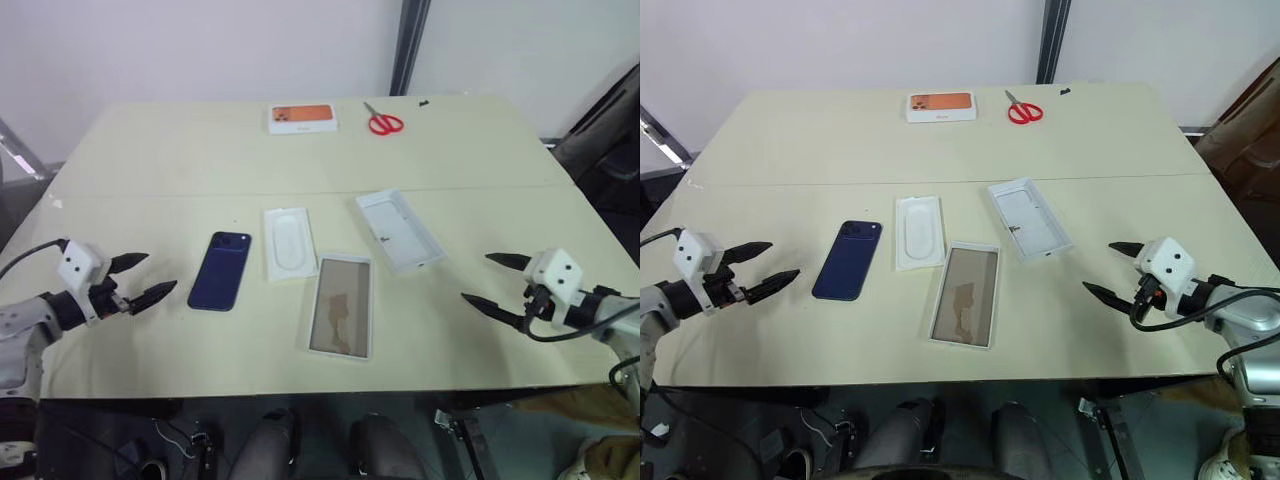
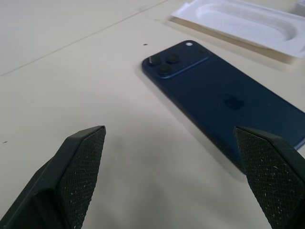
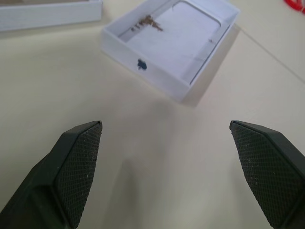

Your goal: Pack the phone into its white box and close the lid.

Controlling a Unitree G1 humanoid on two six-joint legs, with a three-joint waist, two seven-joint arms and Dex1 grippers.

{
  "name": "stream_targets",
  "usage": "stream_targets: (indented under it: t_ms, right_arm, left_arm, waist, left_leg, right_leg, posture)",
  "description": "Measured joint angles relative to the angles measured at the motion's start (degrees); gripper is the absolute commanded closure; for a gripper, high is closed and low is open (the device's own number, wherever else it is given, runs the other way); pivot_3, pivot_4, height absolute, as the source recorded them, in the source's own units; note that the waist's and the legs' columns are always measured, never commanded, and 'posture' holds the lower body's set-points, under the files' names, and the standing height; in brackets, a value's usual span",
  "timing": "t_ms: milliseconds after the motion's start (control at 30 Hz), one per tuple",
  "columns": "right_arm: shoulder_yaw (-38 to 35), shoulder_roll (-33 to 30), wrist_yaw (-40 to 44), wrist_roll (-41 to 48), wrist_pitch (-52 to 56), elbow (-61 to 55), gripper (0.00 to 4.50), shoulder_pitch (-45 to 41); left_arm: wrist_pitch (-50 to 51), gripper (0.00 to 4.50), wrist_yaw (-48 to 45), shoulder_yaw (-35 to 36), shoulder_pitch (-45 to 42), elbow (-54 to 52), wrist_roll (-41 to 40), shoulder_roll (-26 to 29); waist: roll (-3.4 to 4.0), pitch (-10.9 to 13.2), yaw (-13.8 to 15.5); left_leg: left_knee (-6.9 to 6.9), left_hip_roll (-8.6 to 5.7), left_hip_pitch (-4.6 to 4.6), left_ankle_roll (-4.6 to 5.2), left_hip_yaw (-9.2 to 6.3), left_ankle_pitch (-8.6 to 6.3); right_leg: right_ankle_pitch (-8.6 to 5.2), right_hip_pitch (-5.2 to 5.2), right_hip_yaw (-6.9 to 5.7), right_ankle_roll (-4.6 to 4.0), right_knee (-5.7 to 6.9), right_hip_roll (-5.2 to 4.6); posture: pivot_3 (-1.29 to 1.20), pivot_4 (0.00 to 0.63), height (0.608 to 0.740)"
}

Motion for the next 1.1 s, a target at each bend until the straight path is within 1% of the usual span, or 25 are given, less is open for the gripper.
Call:
stream_targets:
  t_ms: [767,867,1100]
  right_arm:
    - [0.7,0.0,-0.5,-0.3,-0.2,0.6,0.01,-2.3]
    - [0.8,0.0,-0.6,-0.4,-0.2,0.6,0.01,-2.3]
    - [3.0,0.1,-1.3,-0.6,0.7,-0.6,0.01,-4.3]
  left_arm:
    - [3.6,0.00,-0.2,-0.2,-0.4,-3.7,-0.5,-0.8]
    - [6.0,0.00,0.8,-0.6,-0.7,-5.0,-0.7,-1.2]
    - [16.6,0.00,4.6,-2.5,-2.9,-11.5,-2.5,-2.6]
  waist:
    - [0.00,0.0,0.1]
    - [0.00,0.0,0.1]
    - [0.00,0.0,0.0]
  left_leg:
    - [0.02,0.00,0.00,0.00,0.00,0.00]
    - [0.02,0.00,0.00,0.00,0.00,0.00]
    - [0.03,0.00,-0.01,0.00,0.00,0.00]
  right_leg:
    - [0.00,0.01,0.00,0.00,0.00,0.00]
    - [0.00,0.01,0.00,0.00,0.00,0.00]
    - [0.00,0.01,0.00,0.00,0.01,0.00]
  posture:
    - [0.00,0.150,0.734]
    - [0.00,0.150,0.734]
    - [0.00,0.150,0.734]
